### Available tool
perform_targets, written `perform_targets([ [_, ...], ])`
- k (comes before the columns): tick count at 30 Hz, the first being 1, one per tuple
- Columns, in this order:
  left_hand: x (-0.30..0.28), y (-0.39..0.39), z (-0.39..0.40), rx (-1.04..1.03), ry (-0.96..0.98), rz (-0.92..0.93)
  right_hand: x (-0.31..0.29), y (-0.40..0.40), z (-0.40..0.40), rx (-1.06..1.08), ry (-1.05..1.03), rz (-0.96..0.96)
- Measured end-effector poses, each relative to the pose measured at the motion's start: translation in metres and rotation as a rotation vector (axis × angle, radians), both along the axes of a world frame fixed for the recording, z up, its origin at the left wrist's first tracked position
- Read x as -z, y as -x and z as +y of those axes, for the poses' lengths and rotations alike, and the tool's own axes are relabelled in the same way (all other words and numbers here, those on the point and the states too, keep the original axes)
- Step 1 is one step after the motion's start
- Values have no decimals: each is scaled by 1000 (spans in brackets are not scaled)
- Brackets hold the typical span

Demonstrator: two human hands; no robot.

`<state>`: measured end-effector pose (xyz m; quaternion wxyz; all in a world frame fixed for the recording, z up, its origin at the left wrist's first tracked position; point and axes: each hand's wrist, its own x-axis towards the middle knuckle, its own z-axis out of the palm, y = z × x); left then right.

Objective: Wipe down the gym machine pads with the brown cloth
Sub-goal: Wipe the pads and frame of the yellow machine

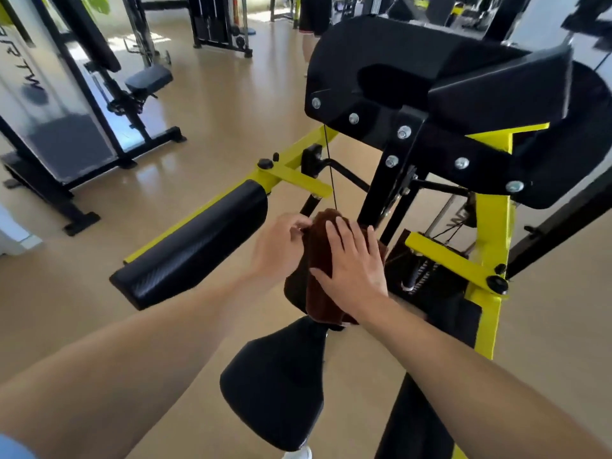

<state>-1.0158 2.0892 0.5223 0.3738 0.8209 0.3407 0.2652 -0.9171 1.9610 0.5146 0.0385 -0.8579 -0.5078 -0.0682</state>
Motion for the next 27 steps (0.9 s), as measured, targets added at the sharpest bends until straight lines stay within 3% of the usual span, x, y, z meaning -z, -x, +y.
perform_targets([
  [4,10,-13,39,-51,73,13,-8,-19,14,-9,158,38],
  [10,18,-27,75,-17,170,-23,-9,-25,47,-141,106,-101],
  [14,26,-29,89,-72,295,-40,-7,-11,98,-338,196,-244],
  [18,27,-38,104,-17,331,28,-10,-23,84,-423,176,-258],
  [23,46,-40,106,79,480,77,-26,-26,32,-56,-46,-26],
  [27,69,-31,110,52,616,90,-18,-17,66,-116,104,-94],
])
